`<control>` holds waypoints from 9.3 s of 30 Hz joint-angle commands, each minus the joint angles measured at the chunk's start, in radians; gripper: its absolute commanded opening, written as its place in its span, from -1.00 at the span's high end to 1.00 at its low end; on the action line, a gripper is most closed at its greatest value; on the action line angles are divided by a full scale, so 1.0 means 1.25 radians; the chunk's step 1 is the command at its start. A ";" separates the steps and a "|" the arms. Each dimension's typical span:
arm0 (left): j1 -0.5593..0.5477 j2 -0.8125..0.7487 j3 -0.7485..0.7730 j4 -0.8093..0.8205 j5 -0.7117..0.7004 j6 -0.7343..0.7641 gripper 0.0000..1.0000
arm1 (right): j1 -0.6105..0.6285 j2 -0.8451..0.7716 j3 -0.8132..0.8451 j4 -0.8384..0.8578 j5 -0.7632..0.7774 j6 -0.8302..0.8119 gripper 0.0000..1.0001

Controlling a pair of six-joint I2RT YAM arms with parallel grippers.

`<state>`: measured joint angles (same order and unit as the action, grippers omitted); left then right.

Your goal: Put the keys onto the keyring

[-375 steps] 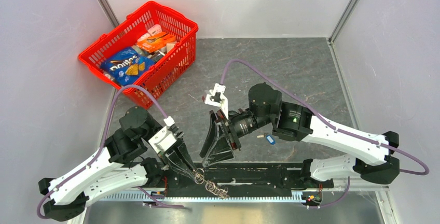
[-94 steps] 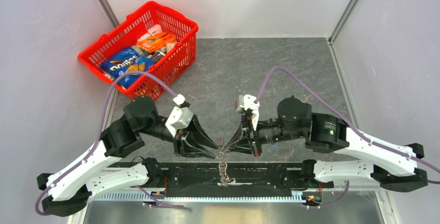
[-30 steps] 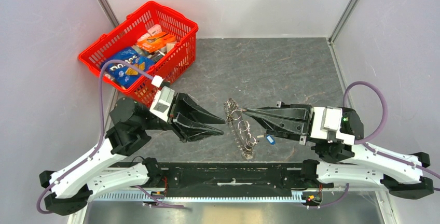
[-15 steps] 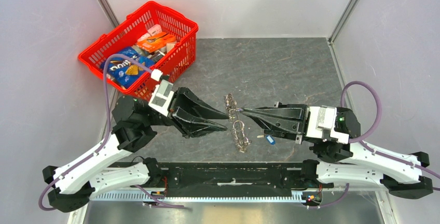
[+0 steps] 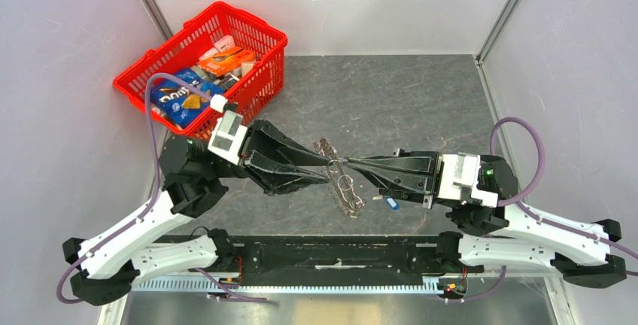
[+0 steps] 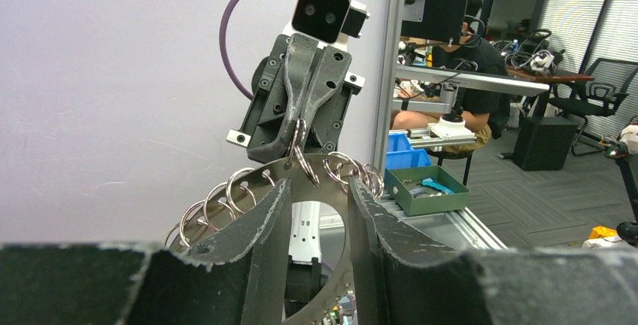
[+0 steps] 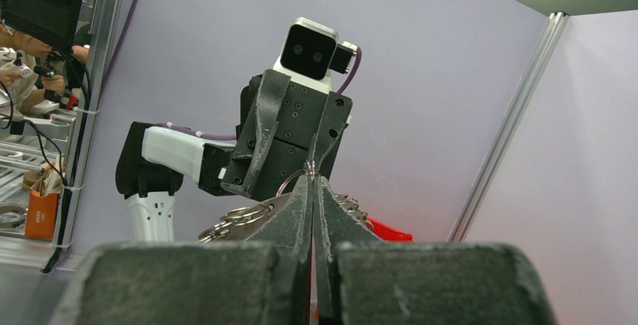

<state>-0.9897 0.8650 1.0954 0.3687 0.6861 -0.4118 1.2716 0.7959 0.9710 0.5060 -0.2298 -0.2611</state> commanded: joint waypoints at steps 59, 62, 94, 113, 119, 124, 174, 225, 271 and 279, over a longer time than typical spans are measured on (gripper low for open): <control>0.001 -0.018 0.049 -0.224 -0.055 0.020 0.17 | 0.001 0.039 0.187 -0.270 0.115 0.087 1.00; 0.001 -0.023 0.053 -0.232 -0.062 0.026 0.16 | 0.002 0.039 0.188 -0.276 0.115 0.086 1.00; 0.001 -0.018 0.095 -0.341 -0.129 0.076 0.17 | 0.001 0.031 0.182 -0.303 0.116 0.085 1.00; 0.000 0.004 0.149 -0.392 -0.162 0.107 0.96 | 0.001 0.023 0.166 -0.310 0.131 0.089 1.00; 0.000 0.017 0.180 -0.418 -0.124 0.134 0.95 | 0.001 0.029 0.170 -0.319 0.168 0.117 1.00; 0.000 0.018 0.183 -0.424 -0.087 0.171 0.96 | 0.002 0.032 0.172 -0.314 0.179 0.163 1.00; 0.000 -0.071 0.069 -0.273 -0.202 0.336 0.06 | 0.001 0.052 0.196 -0.287 -0.068 0.220 1.00; 0.001 -0.069 -0.079 0.119 -0.084 -0.060 0.31 | 0.002 0.047 0.043 0.089 -0.019 0.269 1.00; 0.000 -0.021 -0.091 0.247 -0.063 -0.144 0.42 | 0.002 0.095 0.006 0.216 0.035 0.267 1.00; 0.000 -0.020 -0.087 0.247 -0.065 -0.144 0.45 | 0.001 0.107 0.005 0.231 0.034 0.271 1.00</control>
<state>-0.9886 0.8352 0.9749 0.6407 0.5873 -0.5663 1.2736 0.9257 0.9764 0.7315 -0.2077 0.0711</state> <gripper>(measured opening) 0.284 0.004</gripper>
